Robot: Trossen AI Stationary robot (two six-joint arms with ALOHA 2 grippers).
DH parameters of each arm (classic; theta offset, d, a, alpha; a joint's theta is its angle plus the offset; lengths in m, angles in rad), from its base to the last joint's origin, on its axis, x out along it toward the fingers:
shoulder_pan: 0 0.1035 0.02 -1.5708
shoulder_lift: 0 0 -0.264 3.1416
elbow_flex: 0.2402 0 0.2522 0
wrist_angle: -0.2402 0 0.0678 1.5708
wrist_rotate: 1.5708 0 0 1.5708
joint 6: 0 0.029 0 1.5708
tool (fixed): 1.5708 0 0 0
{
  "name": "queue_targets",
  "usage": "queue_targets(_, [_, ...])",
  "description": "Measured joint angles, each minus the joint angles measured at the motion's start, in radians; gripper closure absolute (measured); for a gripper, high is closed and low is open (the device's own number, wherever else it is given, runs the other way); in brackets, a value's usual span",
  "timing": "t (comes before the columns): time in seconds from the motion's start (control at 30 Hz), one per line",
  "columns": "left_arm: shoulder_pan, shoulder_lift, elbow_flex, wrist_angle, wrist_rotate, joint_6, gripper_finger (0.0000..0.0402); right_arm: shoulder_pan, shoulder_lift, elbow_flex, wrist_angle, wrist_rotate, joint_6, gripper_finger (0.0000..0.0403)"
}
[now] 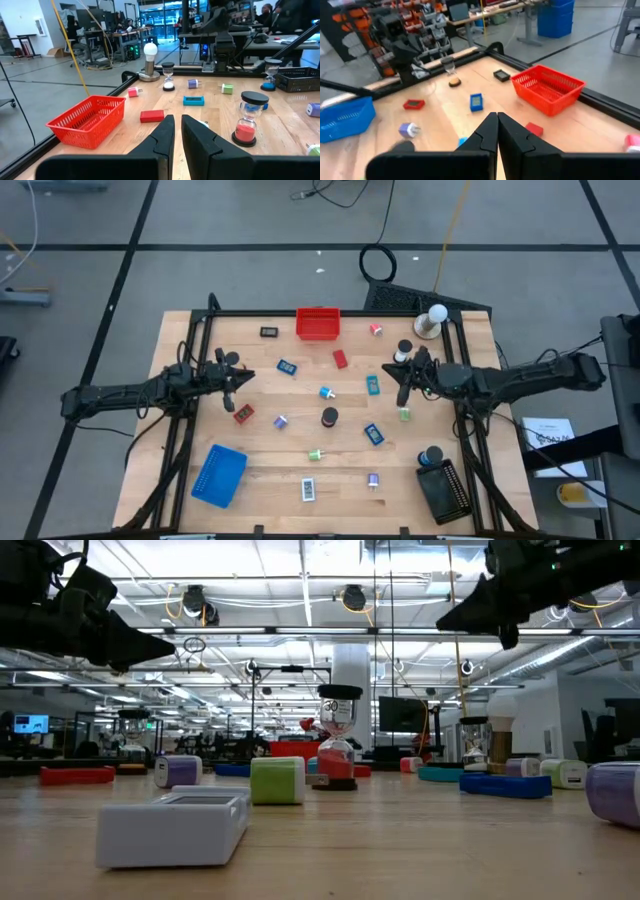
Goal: Pick & Place Office items
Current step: Put the top green charger adapter into the black bin
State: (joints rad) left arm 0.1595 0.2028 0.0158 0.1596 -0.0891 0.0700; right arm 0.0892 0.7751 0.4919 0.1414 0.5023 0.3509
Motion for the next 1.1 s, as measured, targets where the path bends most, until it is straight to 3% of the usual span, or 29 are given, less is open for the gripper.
queue_targets(0.27, [0.000,0.000,0.000,0.000,0.001,0.000,0.0360,0.037,0.064,0.081,-0.089,0.014,0.063,0.0403])
queue_targets(0.73, [0.000,0.000,0.000,0.001,0.001,0.000,0.0360,0.037,0.202,0.329,-0.655,0.017,0.334,0.0403])
queue_targets(0.93, [0.000,0.000,0.000,0.001,0.001,0.000,0.0360,0.039,0.302,0.424,-0.848,-0.099,0.476,0.0403])
queue_targets(1.1, [0.000,0.000,0.000,0.001,0.001,0.000,0.0360,0.076,0.369,0.433,-0.992,-0.196,0.686,0.0393])
